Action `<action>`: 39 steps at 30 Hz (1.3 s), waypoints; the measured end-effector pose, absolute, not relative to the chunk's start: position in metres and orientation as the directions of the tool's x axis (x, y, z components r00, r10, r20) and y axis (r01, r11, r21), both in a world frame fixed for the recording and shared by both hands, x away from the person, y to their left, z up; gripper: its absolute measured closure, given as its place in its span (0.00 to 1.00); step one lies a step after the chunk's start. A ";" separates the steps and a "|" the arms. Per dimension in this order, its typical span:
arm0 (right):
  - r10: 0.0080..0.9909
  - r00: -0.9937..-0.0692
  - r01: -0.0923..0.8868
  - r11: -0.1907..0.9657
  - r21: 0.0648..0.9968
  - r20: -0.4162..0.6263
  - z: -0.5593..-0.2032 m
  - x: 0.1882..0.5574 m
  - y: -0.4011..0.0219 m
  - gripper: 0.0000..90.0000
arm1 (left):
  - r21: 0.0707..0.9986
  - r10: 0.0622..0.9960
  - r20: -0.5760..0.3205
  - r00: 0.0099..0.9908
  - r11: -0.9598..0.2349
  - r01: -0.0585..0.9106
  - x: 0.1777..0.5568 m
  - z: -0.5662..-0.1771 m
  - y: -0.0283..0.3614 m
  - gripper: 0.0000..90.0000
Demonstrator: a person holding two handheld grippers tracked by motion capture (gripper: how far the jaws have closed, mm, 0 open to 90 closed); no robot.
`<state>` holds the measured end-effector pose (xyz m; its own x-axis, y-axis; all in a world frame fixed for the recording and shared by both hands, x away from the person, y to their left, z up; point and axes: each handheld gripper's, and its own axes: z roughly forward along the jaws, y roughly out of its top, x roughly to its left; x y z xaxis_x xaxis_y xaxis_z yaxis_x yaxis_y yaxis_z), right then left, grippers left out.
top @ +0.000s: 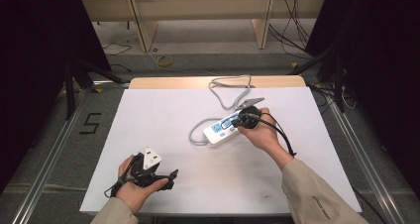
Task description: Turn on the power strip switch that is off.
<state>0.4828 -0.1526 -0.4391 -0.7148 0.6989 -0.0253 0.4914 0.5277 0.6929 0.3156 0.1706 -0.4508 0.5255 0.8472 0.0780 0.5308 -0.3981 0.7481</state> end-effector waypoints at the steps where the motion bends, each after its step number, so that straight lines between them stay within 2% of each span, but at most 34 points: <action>1: 0.699 -0.714 0.492 0.529 0.692 -0.027 -0.440 0.483 -0.152 1.00 | 0.748 0.847 0.079 0.526 -0.399 0.531 0.316 -0.451 0.171 0.10; 39: 0.701 -0.713 0.529 0.551 0.646 -0.014 -0.448 0.493 -0.143 1.00 | 0.750 0.846 0.080 0.528 -0.400 0.527 0.316 -0.451 0.169 0.10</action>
